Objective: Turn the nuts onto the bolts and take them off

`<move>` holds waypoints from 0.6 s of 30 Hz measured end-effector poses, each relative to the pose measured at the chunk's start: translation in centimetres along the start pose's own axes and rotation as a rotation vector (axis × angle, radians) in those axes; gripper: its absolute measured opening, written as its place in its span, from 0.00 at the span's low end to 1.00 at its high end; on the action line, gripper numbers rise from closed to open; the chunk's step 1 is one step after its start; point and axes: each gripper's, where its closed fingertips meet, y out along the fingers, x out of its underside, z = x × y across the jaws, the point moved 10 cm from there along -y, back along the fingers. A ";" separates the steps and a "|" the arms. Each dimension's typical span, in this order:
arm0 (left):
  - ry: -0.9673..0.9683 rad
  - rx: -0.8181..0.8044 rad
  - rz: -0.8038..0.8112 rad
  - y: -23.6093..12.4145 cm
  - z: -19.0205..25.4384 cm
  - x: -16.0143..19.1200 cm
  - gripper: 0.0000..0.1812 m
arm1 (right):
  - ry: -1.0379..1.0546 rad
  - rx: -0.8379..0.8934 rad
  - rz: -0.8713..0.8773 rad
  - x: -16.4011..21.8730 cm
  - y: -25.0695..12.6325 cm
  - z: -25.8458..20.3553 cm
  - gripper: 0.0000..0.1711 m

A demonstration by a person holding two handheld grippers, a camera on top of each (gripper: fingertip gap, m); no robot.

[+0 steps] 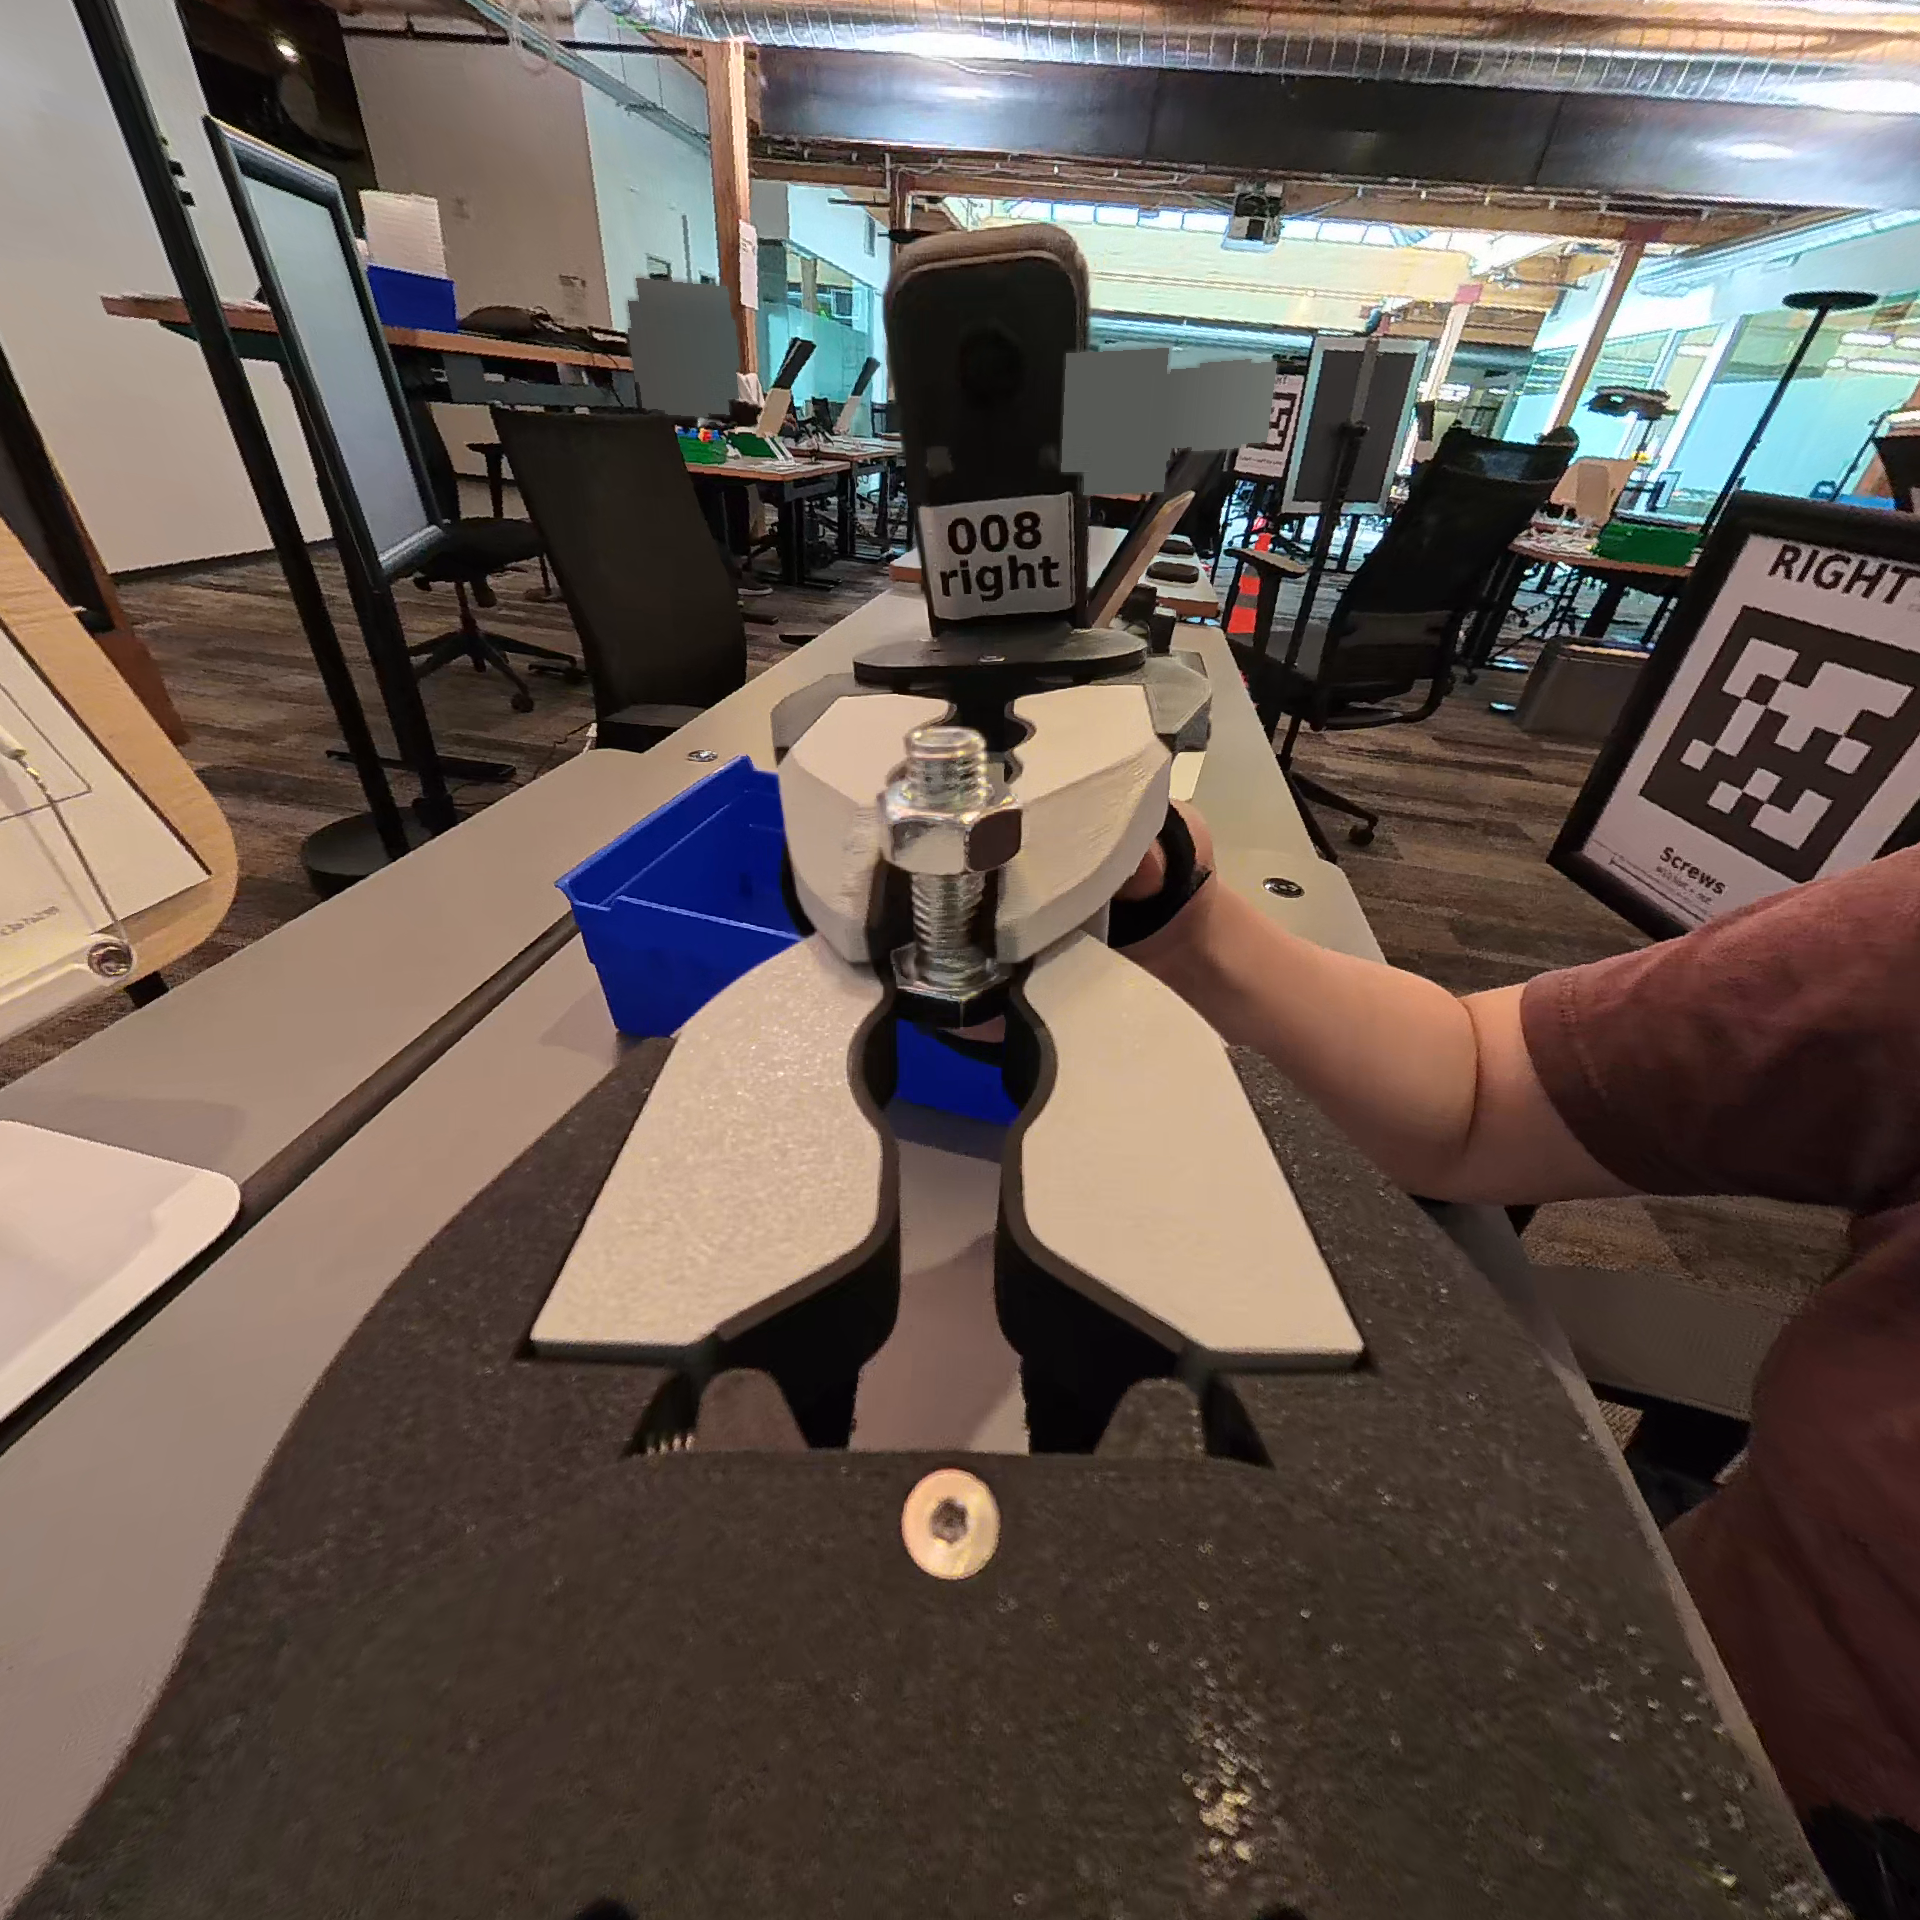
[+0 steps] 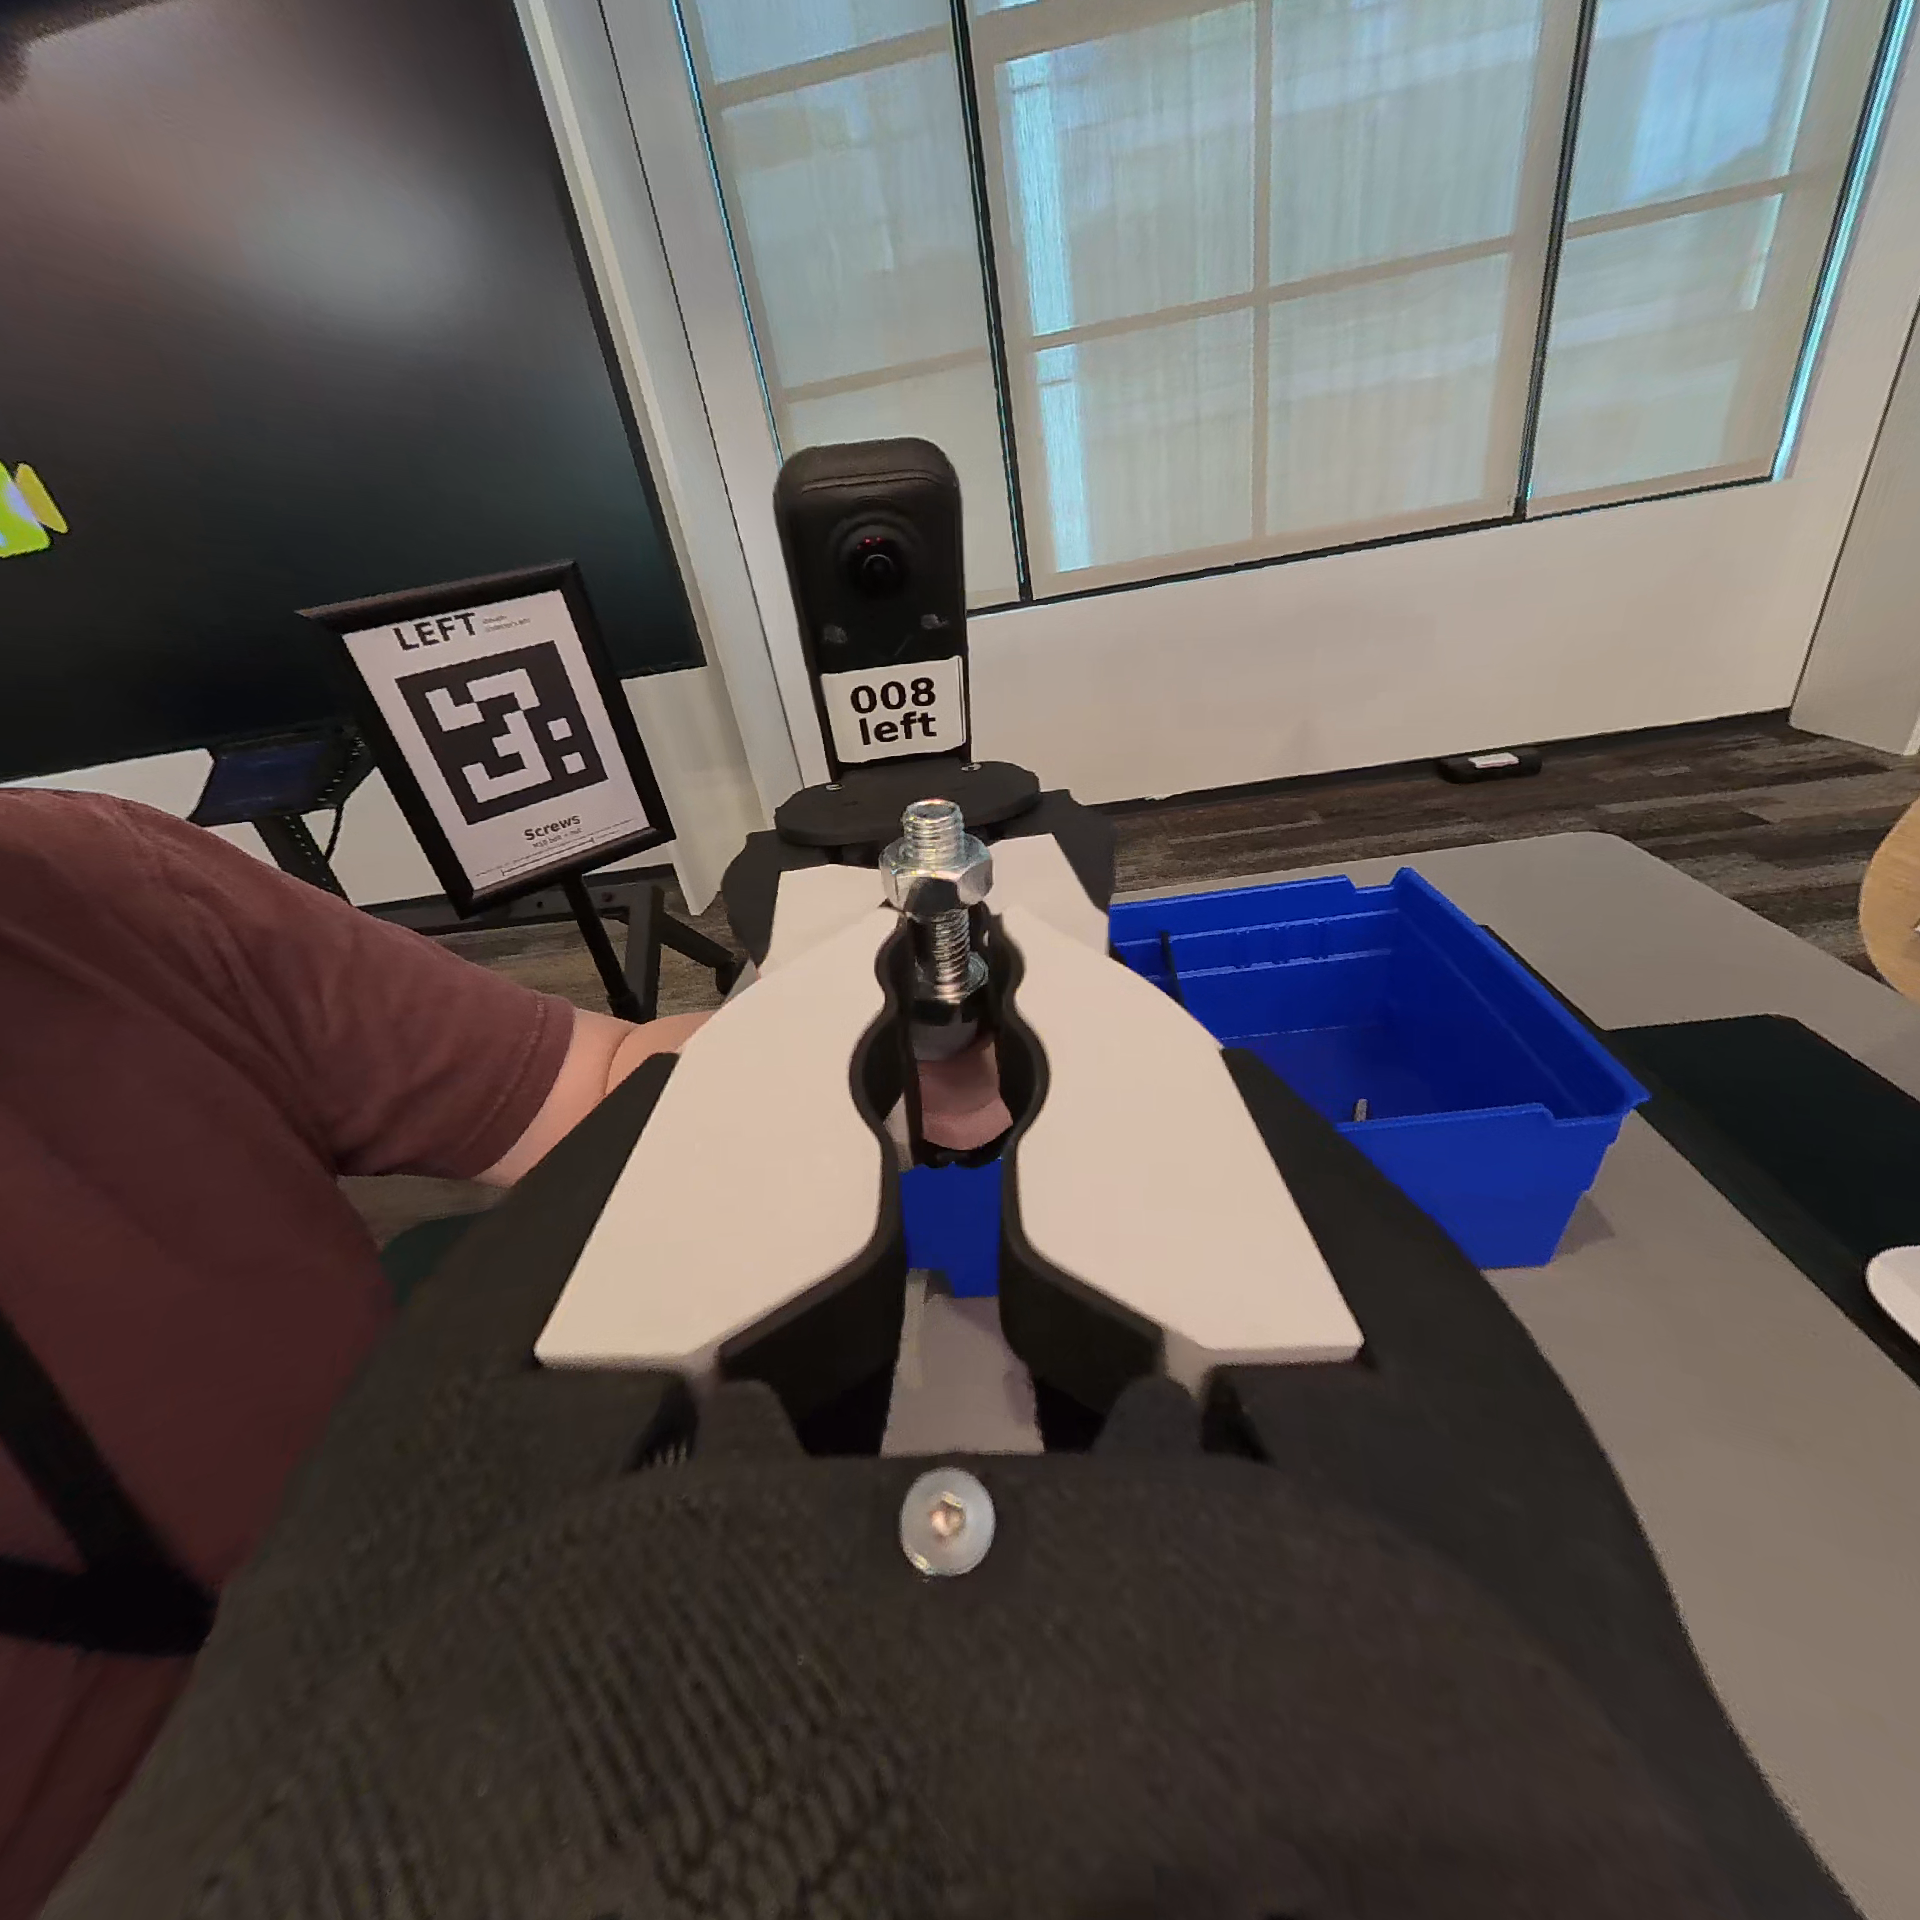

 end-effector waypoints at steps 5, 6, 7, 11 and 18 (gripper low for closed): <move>-0.039 0.043 0.017 0.0 -0.1 -0.1 0.08 | -0.056 0.012 -0.009 -0.5 -0.4 -0.4 0.06; -0.043 0.042 0.012 0.0 -0.1 -0.2 0.11 | -0.064 0.037 -0.008 -0.8 -0.8 -0.4 0.06; -0.040 0.025 0.009 -0.1 0.0 -0.3 0.15 | -0.073 0.066 -0.010 -1.4 -1.5 -0.5 0.06; -0.028 -0.088 0.045 -1.0 0.0 -1.3 0.29 | -0.111 0.440 -0.216 -3.7 -8.3 -0.1 0.06; 0.092 -0.768 -0.246 -3.3 -2.1 -1.3 0.35 | 0.578 1.220 -0.892 5.1 -24.3 5.8 0.06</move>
